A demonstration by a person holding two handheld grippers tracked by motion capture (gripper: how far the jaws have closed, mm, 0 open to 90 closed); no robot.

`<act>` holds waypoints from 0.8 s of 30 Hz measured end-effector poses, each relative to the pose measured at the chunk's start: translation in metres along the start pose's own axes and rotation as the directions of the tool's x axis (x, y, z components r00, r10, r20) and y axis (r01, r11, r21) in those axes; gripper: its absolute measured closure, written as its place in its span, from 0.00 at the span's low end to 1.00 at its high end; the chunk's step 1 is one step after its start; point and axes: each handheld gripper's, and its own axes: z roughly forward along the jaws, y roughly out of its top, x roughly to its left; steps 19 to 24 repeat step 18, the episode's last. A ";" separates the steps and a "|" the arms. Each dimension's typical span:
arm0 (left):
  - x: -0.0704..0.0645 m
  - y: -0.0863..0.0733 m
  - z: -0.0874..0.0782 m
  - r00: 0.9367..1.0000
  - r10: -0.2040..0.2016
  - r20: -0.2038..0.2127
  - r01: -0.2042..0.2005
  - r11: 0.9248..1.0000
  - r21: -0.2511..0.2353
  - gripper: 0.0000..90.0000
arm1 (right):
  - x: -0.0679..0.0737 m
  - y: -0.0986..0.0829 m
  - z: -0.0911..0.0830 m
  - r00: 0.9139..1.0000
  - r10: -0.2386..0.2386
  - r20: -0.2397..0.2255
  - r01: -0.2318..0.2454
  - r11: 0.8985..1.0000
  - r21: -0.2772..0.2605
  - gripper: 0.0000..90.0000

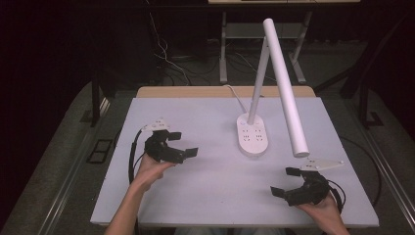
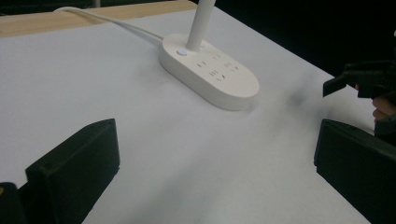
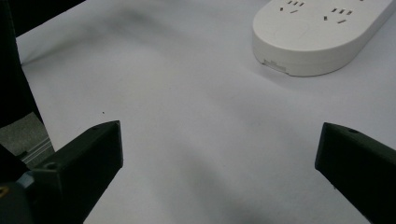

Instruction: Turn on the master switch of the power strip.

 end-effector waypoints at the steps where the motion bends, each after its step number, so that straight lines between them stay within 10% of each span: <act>1: -0.002 -0.004 -0.001 1.000 0.002 0.001 -0.002 1.000 0.001 0.00 | 0.000 0.000 0.000 1.000 -0.001 0.000 0.001 1.000 0.000 0.00; 24: -0.023 -0.052 -0.015 1.000 -0.017 -0.018 0.018 1.000 0.005 0.00 | 0.001 0.000 0.001 1.000 0.001 0.004 -0.001 1.000 0.001 0.00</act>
